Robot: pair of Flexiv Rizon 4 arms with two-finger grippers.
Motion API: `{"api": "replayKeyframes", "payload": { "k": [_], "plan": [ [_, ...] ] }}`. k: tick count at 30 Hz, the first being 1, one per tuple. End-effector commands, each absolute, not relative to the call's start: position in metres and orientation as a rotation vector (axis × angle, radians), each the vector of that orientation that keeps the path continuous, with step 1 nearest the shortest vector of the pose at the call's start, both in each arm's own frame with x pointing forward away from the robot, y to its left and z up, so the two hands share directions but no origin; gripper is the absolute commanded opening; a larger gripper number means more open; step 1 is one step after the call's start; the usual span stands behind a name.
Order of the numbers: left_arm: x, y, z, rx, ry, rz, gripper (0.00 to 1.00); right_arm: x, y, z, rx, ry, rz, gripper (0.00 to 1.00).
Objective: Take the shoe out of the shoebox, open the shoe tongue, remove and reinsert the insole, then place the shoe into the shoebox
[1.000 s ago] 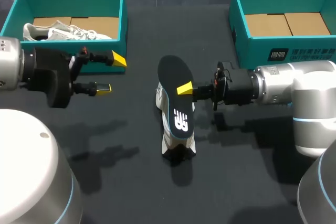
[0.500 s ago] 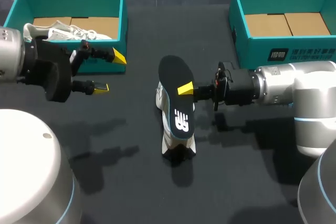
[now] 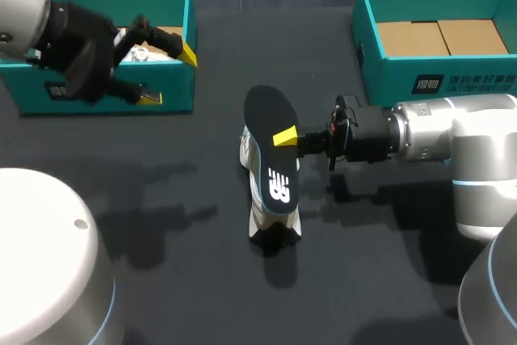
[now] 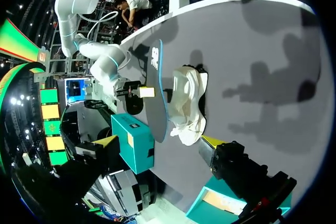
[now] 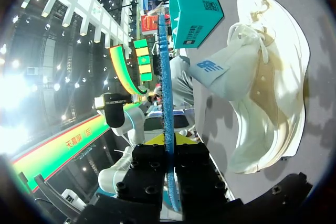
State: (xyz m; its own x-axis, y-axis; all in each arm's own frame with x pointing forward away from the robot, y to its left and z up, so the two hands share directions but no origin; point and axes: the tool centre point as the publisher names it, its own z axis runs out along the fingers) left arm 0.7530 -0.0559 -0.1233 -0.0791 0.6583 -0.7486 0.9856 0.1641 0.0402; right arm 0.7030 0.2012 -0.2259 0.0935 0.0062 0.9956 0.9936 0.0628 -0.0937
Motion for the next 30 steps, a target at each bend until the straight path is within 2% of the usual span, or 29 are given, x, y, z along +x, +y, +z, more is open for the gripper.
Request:
{"api": "replayKeyframes", "payload": {
  "k": [1, 15, 30],
  "plan": [
    [0.759, -0.059, -0.123, 1.585, 1.822, -0.662, 1.0, 0.702, 0.202, -0.226, -1.21, -1.173, -1.092, 0.0],
    [0.759, -0.078, -0.096, 1.758, 1.985, -0.534, 1.0, 0.698, 0.211, -0.228, -1.223, -1.182, -1.088, 0.0],
    [0.772, -0.095, -0.09, 1.896, 2.071, -0.527, 1.0, 0.694, 0.22, -0.231, -1.235, -1.187, -1.072, 0.0]
  ]
}}
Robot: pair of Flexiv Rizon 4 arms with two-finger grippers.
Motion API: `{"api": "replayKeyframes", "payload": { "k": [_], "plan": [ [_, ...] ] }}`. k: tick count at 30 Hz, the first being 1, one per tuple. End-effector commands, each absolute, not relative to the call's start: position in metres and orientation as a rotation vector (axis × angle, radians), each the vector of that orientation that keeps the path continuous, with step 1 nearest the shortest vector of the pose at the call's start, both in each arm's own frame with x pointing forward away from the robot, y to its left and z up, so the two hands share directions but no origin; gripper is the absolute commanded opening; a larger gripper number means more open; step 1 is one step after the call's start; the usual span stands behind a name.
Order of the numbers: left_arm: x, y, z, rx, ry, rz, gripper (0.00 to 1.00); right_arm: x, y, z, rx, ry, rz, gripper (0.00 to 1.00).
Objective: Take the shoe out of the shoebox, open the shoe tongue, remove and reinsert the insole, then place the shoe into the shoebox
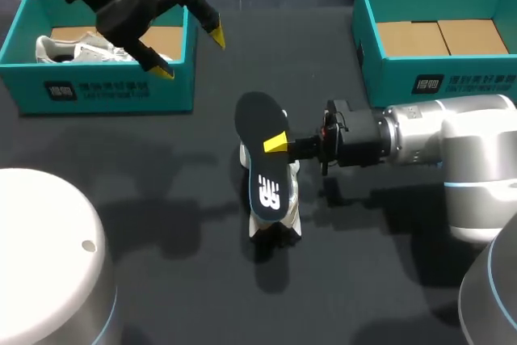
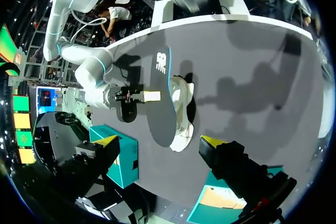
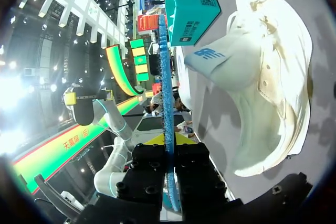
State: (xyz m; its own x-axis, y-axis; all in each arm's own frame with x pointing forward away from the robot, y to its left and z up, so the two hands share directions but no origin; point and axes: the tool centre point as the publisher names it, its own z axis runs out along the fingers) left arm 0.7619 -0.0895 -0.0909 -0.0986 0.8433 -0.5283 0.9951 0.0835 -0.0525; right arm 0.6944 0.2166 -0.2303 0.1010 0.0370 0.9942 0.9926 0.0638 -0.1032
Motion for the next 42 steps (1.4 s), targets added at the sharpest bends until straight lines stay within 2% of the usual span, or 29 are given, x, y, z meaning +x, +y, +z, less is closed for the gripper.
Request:
{"api": "replayKeyframes", "payload": {
  "k": [1, 22, 35, 42],
  "plan": [
    [0.772, -0.095, -0.09, 1.896, 2.071, -0.527, 1.0, 0.694, 0.22, -0.231, -1.235, -1.187, -1.072, 0.0],
    [0.782, -0.125, -0.105, 2.095, 2.358, -0.43, 1.0, 0.694, 0.22, -0.231, -1.235, -1.187, -1.072, 0.0],
    [0.755, -0.162, -0.13, 2.177, 2.444, -0.254, 1.0, 0.694, 0.22, -0.231, -1.235, -1.187, -1.072, 0.0],
    [0.748, -0.167, -0.126, 2.171, 2.446, -0.2, 1.0, 0.694, 0.22, -0.231, -1.235, -1.187, -1.072, 0.0]
  ]
}}
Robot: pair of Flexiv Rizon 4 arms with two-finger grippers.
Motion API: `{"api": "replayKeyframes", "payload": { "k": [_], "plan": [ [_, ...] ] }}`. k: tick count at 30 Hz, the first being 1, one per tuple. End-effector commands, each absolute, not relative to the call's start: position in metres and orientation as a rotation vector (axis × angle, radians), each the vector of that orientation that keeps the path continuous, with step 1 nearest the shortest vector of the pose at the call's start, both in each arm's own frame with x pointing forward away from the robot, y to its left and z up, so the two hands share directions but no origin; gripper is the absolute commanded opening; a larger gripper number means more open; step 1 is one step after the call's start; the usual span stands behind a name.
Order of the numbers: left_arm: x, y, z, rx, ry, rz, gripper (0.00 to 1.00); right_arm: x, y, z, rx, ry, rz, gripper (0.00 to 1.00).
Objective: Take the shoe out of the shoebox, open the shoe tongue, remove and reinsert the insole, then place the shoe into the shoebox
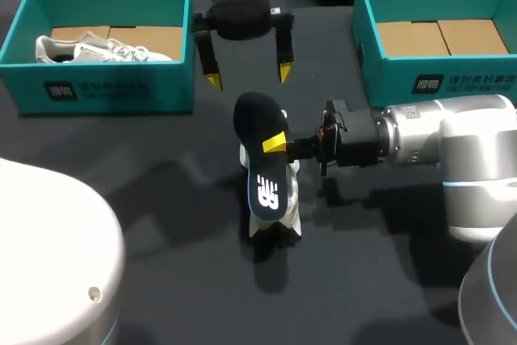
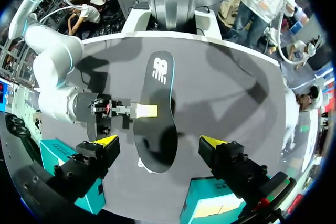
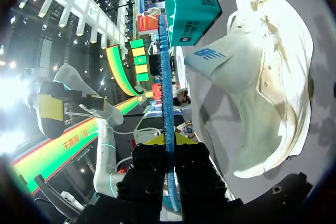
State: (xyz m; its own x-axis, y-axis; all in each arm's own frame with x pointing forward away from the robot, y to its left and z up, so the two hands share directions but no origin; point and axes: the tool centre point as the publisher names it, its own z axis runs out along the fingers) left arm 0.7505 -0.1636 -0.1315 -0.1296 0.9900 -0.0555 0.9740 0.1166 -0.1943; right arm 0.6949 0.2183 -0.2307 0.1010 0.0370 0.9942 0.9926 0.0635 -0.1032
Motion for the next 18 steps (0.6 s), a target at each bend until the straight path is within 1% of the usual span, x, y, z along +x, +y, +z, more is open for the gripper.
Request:
{"api": "replayKeyframes", "payload": {
  "k": [1, 10, 18],
  "plan": [
    [0.747, -0.167, -0.126, -1.991, -2.25, 0.176, 1.0, 0.694, 0.22, -0.231, -1.235, -1.187, -1.072, 0.0],
    [0.744, -0.172, -0.128, -2.011, -2.268, 0.176, 1.0, 0.694, 0.22, -0.231, -1.235, -1.187, -1.072, 0.0],
    [0.745, -0.162, -0.128, -2.054, -2.379, 0.514, 1.0, 0.694, 0.22, -0.231, -1.235, -1.187, -1.072, 0.0]
  ]
}}
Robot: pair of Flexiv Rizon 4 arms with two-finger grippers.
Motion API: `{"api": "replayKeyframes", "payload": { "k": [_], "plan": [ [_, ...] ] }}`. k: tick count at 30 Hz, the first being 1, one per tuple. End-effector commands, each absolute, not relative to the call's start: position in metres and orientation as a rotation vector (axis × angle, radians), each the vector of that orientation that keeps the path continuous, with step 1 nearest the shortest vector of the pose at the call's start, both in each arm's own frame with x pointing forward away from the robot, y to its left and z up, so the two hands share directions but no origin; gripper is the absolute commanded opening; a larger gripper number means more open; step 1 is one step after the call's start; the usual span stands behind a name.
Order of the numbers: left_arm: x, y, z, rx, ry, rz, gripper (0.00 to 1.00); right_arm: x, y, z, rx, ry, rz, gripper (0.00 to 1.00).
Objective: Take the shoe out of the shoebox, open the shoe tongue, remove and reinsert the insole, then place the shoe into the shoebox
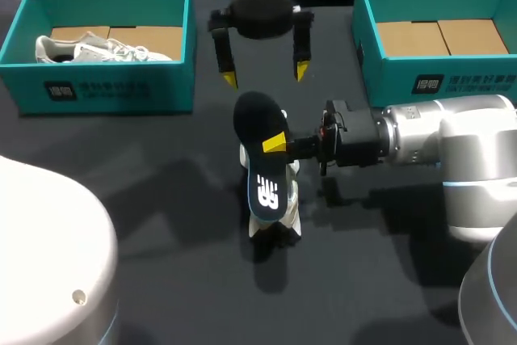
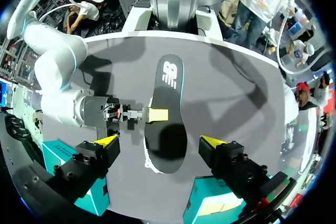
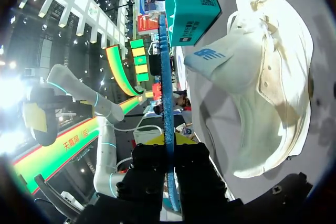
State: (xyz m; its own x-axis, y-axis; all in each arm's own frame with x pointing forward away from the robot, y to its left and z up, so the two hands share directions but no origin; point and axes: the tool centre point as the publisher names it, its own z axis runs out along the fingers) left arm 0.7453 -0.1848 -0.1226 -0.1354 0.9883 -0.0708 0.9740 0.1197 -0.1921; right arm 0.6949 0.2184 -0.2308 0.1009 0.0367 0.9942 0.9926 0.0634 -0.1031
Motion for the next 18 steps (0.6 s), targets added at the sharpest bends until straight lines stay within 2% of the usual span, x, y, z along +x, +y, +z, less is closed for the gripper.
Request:
{"api": "replayKeyframes", "payload": {
  "k": [1, 12, 18],
  "plan": [
    [0.744, -0.159, -0.127, -2.055, -2.397, 0.537, 1.0, 0.694, 0.22, -0.231, -1.235, -1.187, -1.072, 0.0],
    [0.734, -0.129, -0.115, -2.043, -2.594, 0.82, 1.0, 0.694, 0.22, -0.231, -1.235, -1.187, -1.072, 0.0],
    [0.735, -0.115, -0.123, -1.966, -2.631, 1.136, 1.0, 0.694, 0.22, -0.231, -1.235, -1.187, -1.072, 0.0]
  ]
}}
